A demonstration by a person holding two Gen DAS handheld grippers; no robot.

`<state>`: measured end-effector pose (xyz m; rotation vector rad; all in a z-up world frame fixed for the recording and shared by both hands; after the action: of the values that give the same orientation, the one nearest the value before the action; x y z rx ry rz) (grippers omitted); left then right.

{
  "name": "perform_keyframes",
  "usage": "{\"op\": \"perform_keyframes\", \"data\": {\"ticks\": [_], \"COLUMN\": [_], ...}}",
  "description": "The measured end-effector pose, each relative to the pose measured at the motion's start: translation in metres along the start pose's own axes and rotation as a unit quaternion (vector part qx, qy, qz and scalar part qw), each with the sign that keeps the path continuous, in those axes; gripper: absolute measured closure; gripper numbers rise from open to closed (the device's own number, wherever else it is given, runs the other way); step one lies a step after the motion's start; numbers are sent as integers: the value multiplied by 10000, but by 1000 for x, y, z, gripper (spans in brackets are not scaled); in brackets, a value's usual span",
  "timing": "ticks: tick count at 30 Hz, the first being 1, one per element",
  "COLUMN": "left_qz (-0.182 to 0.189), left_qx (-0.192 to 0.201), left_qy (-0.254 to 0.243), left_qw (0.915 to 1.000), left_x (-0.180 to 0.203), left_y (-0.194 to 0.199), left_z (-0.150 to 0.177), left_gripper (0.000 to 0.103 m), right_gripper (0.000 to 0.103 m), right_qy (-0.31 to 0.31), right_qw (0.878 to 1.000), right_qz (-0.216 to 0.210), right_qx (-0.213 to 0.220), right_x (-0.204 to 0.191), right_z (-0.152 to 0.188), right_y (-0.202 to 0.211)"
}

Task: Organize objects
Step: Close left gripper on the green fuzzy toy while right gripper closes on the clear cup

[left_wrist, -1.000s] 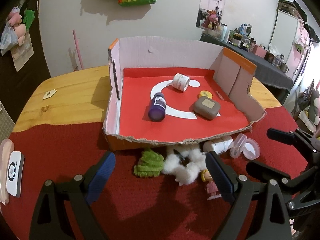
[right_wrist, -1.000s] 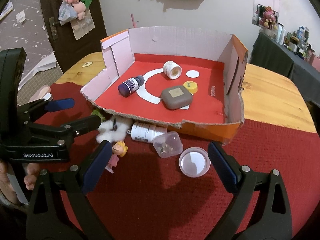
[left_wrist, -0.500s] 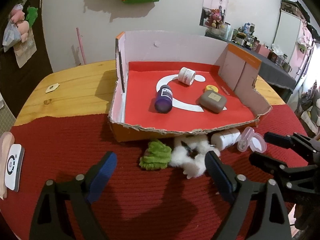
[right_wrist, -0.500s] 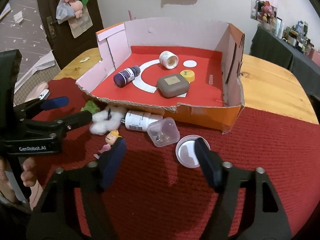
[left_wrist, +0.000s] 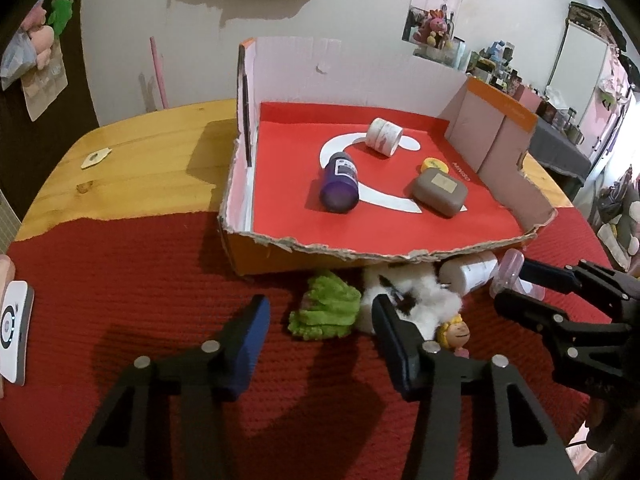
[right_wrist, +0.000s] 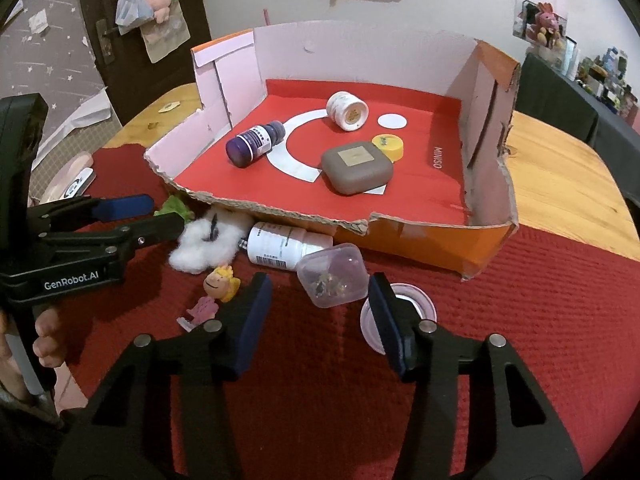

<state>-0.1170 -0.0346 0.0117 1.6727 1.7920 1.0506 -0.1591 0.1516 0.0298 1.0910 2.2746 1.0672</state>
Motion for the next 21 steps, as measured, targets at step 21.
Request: {"op": "perform_keyframes", "data": {"ticks": [21], "left_qz": [-60], "left_qx": [28], "left_qy": [-97], "left_qw": [9999], "left_x": [2], "left_y": [0], "left_z": [5], "left_gripper": [69], "right_gripper": [83], "right_qy": [-168], "right_qw": [9997], "right_qz": [-157], "right_qx": [62], "right_x": [7], "right_z": [-2], "right_y": [-1]}}
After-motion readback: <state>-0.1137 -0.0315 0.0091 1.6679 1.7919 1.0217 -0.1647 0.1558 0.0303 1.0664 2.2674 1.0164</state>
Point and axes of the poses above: each gripper's, at about its wrist camera, not at the fingertips, and y roughly against the way its jaws point, x to its right, z to its underside, the point moved 2 cm from there along -y, roughly the way its jaws point, and after that the axes turned 5 degrees about y, right-handed, at the moved point
